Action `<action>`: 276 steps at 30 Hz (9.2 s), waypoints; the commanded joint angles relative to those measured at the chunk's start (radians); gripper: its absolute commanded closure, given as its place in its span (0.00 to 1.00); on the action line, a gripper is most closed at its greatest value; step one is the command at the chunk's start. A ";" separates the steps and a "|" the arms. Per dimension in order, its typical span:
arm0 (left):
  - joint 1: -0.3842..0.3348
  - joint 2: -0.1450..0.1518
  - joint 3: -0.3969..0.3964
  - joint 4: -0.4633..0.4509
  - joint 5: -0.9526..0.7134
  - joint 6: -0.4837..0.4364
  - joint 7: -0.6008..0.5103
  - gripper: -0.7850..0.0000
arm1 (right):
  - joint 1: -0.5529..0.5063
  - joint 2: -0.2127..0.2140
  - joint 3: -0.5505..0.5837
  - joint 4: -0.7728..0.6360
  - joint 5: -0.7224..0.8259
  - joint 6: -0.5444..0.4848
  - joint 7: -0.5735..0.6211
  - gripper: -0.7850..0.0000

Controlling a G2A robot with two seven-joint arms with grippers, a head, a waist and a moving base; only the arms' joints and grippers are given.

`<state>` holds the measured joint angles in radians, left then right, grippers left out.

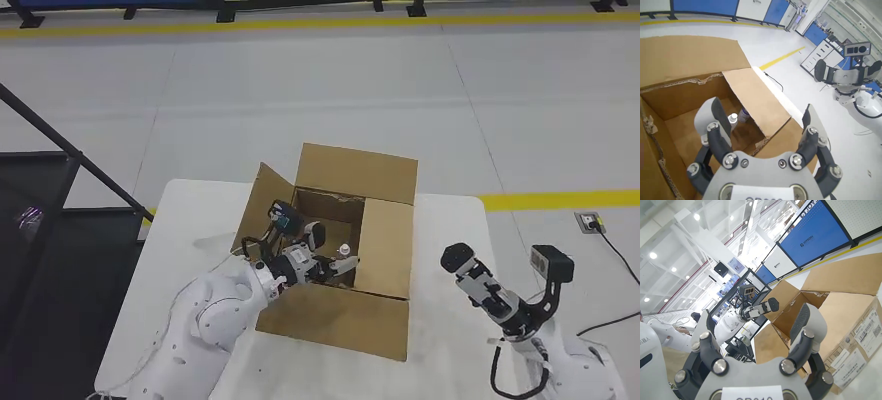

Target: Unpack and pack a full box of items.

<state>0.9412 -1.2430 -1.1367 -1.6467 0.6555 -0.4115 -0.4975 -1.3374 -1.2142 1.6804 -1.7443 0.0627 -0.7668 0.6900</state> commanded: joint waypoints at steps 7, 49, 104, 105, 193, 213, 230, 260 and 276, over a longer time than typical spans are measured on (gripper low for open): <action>0.007 0.000 -0.002 -0.006 0.022 0.001 0.013 0.00 | 0.000 0.000 -0.001 0.000 0.000 0.000 0.000 0.00; -0.299 -0.112 0.272 0.365 -0.489 -0.024 -0.212 0.00 | 0.024 0.034 0.009 0.069 0.055 0.014 -0.100 0.00; -0.660 -0.406 0.416 1.013 -0.677 -0.303 0.024 0.00 | -0.081 0.065 0.144 0.040 0.046 -0.127 -0.164 0.00; -0.648 -0.386 0.388 0.982 -0.648 -0.304 0.036 0.00 | -0.071 0.065 0.133 0.023 0.014 -0.113 -0.168 0.00; 0.266 0.017 -0.608 -0.026 -0.342 0.216 -0.268 1.00 | 0.765 -0.103 -0.956 0.342 -1.100 0.537 0.108 0.00; 0.264 0.040 -0.595 0.005 -0.388 0.194 -0.231 0.00 | 0.934 -0.243 -1.136 0.618 -1.154 0.587 0.205 0.29; 0.295 0.056 -0.579 -0.030 -0.404 0.172 -0.185 0.00 | 0.923 -0.264 -1.087 0.501 -1.239 0.653 0.271 1.00; 0.374 0.072 -0.596 -0.151 -0.487 0.013 0.008 0.00 | 0.322 -0.066 -0.161 -0.028 -1.575 0.624 0.418 1.00; 0.418 0.081 -0.614 -0.169 -0.490 0.020 0.034 0.00 | 0.376 -0.056 -0.133 0.278 -1.481 0.577 0.294 0.54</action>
<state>1.3595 -1.1627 -1.7498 -1.8161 0.1654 -0.3934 -0.4630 -0.9630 -1.2703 1.5483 -1.4716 -1.4186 -0.1906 0.9857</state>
